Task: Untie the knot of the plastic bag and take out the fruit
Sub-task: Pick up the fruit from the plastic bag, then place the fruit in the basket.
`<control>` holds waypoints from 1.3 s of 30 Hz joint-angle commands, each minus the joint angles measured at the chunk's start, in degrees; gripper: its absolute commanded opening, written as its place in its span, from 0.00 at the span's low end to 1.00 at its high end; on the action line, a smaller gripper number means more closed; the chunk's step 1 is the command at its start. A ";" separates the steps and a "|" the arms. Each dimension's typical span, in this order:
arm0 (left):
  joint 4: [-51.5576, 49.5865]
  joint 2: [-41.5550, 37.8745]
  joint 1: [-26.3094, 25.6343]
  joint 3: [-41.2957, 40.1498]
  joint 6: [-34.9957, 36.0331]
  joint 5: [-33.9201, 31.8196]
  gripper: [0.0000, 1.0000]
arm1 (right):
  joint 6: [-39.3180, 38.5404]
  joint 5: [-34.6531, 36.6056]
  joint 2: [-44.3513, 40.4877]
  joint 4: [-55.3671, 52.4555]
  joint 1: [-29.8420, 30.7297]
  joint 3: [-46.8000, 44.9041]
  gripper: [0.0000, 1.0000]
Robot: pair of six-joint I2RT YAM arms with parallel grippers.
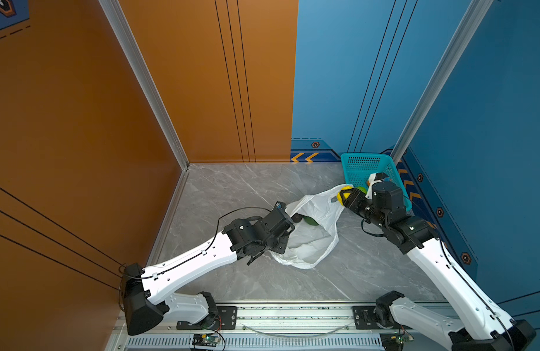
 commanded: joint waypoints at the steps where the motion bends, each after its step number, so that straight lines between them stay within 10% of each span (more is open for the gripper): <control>1: -0.37 0.11 0.52 1.89 0.69 -0.85 0.00 | -5.18 -5.71 1.57 -3.41 -7.36 1.68 0.48; 11: -0.37 0.56 0.54 2.17 0.78 -0.47 0.00 | -7.37 -9.13 16.78 9.12 -25.68 2.68 0.49; 25: -0.48 -1.14 0.24 0.94 -0.06 -1.08 0.00 | -9.75 -5.96 47.11 13.21 -28.96 18.14 0.50; 39: -0.45 -2.49 0.26 -0.19 -0.82 -1.50 0.00 | -10.41 -2.90 47.85 11.14 -28.73 19.75 0.92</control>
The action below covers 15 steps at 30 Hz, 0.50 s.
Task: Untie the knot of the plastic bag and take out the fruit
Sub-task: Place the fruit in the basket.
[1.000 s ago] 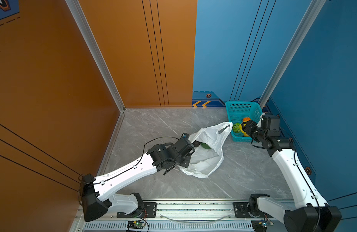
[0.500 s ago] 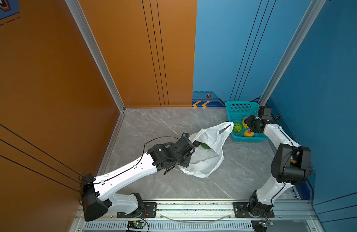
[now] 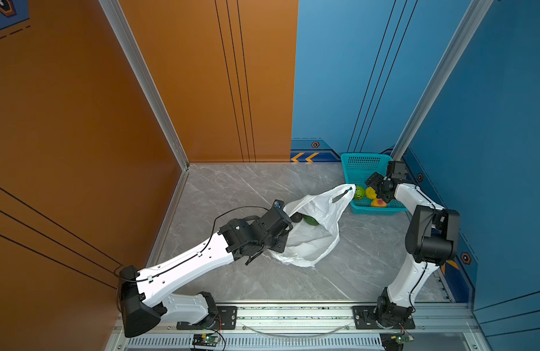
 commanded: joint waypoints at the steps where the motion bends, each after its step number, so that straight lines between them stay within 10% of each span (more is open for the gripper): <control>1: -0.47 -1.03 0.24 -0.71 -0.54 -1.14 0.00 | -1.53 1.83 -2.50 -1.33 0.24 1.24 0.93; 15: -0.41 -0.53 0.01 -0.78 -0.56 -1.16 0.00 | -5.93 -5.19 -22.22 -13.85 5.54 -5.02 0.96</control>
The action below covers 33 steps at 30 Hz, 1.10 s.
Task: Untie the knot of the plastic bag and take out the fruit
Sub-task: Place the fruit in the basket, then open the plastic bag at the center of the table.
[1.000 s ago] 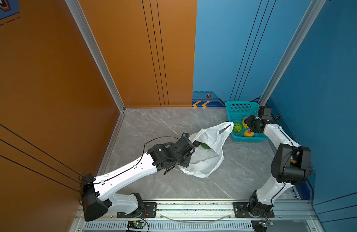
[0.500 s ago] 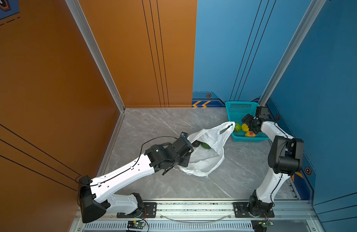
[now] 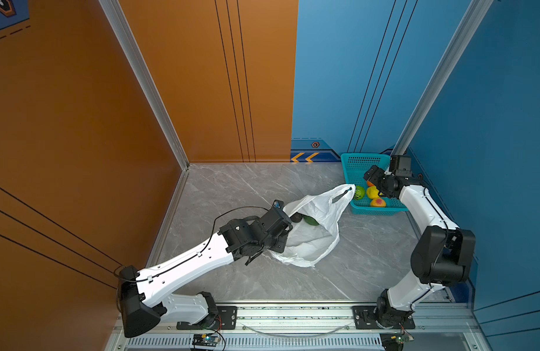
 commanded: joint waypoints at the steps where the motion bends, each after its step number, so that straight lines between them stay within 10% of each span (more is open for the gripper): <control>1: -0.37 -0.41 0.03 -0.60 -0.04 -0.93 0.00 | -2.22 -3.34 -7.44 -8.20 1.41 -2.65 0.96; 13: -0.39 -0.86 -0.38 -1.44 -0.21 -0.71 0.00 | -3.67 -0.56 -26.51 -25.22 18.56 1.66 1.00; 22: -0.55 -1.59 -0.94 -2.41 -0.96 -0.78 0.00 | -1.02 4.10 -23.25 -24.20 40.95 -0.08 1.00; 33: -0.67 -2.60 -1.11 -2.75 -1.27 -1.40 0.00 | -8.40 4.67 -16.19 -17.55 48.88 -11.54 0.99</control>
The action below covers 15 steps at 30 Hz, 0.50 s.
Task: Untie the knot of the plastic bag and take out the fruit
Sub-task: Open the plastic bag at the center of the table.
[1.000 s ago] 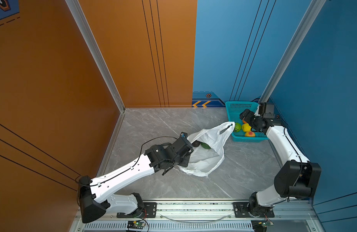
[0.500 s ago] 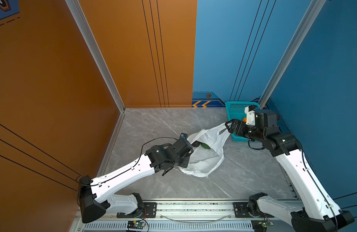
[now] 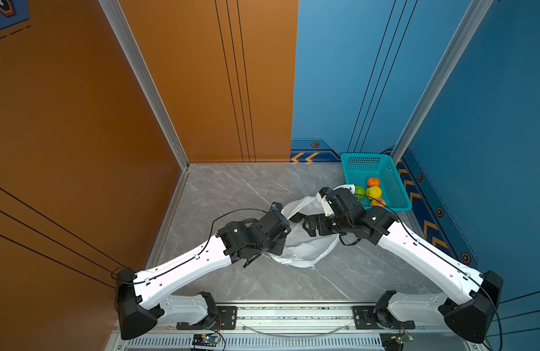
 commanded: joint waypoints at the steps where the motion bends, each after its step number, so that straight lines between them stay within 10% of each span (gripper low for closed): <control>1: -0.74 -1.08 -0.63 -0.89 -0.62 -1.24 0.00 | -4.41 1.59 2.07 2.61 0.85 -1.91 0.99; 15: -1.10 -2.04 -0.69 -1.31 -0.80 -1.69 0.00 | -3.66 3.58 9.62 -3.66 2.94 -7.20 0.98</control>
